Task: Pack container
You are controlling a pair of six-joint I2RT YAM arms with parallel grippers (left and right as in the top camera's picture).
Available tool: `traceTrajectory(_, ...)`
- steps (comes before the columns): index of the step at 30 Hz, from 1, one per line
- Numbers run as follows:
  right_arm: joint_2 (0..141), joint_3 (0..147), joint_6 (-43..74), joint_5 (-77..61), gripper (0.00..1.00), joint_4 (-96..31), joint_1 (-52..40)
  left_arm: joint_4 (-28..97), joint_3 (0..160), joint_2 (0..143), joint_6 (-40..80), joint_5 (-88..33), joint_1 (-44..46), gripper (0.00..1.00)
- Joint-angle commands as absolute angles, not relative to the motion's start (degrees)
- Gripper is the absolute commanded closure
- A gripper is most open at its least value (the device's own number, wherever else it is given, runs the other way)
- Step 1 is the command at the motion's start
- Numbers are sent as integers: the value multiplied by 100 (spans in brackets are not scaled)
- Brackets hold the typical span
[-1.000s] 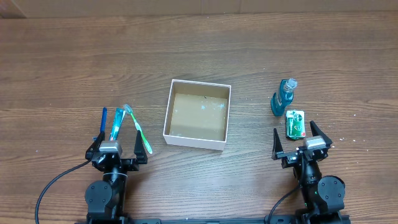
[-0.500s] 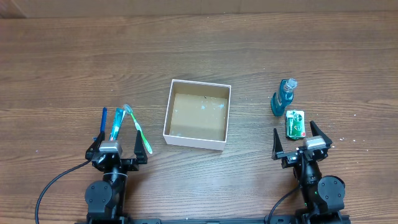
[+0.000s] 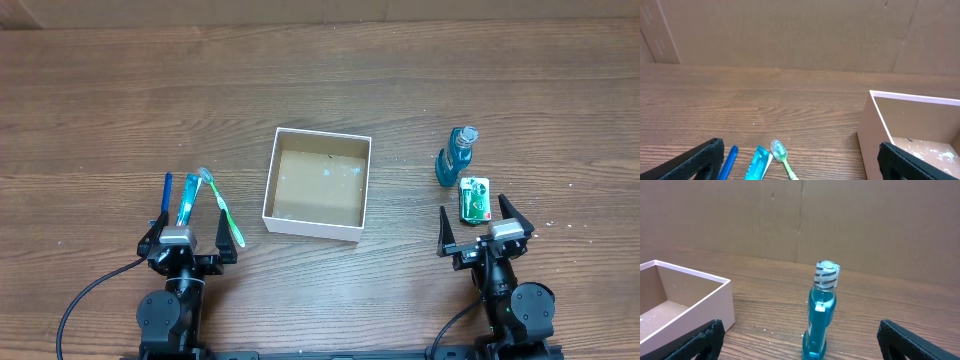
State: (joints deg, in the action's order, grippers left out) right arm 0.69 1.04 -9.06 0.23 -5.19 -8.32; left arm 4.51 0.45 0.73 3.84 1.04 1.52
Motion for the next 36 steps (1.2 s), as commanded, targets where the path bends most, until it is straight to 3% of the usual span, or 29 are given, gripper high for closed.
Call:
traceTrajectory(1, 19, 47, -923, 5, 0, -482, -814, 440, 27, 21, 276, 16, 193, 0)
traceTrajectory(25, 19, 47, -880, -16, 0, -410, -814, 401, 27, 21, 276, 38, 191, 0)
traceTrajectory(30, 73, 139, 766, -14, 0, -609, -812, 445, 40, 25, 1341, -176, 191, 0)
traceTrajectory(36, 663, 996, 882, -14, 0, -1109, -812, 1584, 1162, 202, 1323, -427, 191, 0)
